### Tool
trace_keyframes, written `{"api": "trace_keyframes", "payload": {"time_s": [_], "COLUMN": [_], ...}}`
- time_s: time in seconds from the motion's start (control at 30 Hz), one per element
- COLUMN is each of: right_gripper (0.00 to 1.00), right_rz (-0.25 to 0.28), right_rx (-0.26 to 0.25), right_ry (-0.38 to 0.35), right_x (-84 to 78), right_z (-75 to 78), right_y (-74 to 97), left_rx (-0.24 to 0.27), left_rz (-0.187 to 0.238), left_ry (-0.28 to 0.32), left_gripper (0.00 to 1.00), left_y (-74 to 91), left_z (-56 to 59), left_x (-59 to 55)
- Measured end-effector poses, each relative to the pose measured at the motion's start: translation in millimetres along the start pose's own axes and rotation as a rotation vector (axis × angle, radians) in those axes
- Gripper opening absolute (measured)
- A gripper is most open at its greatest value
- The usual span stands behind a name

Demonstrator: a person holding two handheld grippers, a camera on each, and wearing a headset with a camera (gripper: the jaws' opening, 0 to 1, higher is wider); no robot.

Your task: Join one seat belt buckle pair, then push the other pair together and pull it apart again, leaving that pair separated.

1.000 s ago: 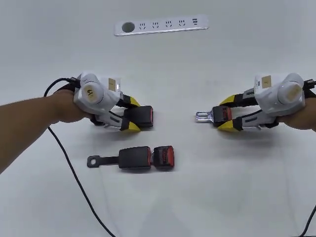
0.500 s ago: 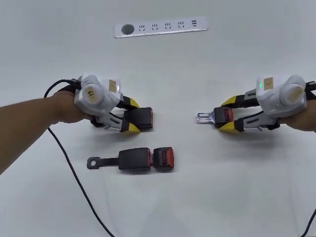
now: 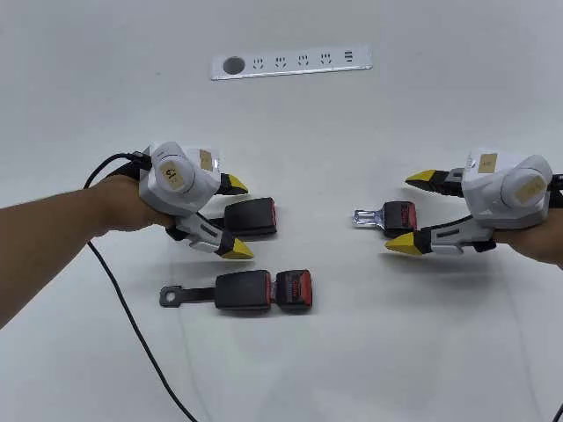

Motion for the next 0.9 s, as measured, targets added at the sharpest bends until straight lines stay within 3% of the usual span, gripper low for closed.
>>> {"api": "trace_keyframes", "payload": {"time_s": [0.1,0.2,0.3,0.5,0.6,0.7,0.9], "right_gripper": [0.70,0.73,0.75,0.80,0.81,0.82,0.86], "right_rz": [0.006,0.028,0.051,0.108,0.127,0.140,0.171], "right_rx": [-0.047,-0.074,-0.132,-0.247,-0.263,-0.291,-0.360], "right_ry": [-0.011,-0.050,-0.082,-0.119,-0.137,-0.149,-0.178], "right_x": [-0.8,1.7,4.2,18.3,22.0,24.6,29.5], "right_z": [-2.4,-9.4,-13.5,-24.8,-33.9,-38.5,-48.6], "right_y": [1.6,2.8,5.3,15.1,17.7,21.3,29.1], "left_rx": [0.041,0.090,0.152,0.242,0.276,0.315,0.366], "left_rz": [0.020,0.015,0.042,0.100,0.126,0.159,0.208], "left_ry": [0.050,0.114,0.187,0.312,0.411,0.419,0.469], "left_gripper": [0.81,0.84,0.87,0.97,0.99,1.00,1.00], "left_y": [7.5,15.1,22.5,31.0,38.6,46.1,60.6], "left_z": [-0.4,-2.8,-7.5,-4.8,0.7,2.7,14.7], "left_x": [1.1,-3.5,-9.1,-17.7,-20.7,-18.5,-24.8]}}
Point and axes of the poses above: the centre of the closed fingertips' face, and the gripper's own axes: y roughly backward along the fingers, z roughly to its right, x roughly out of its top, the point moved 5 cm from there along y, roughly backward along the fingers, and after that the axes turned 7 degrees about x, right-handed, at the moved point
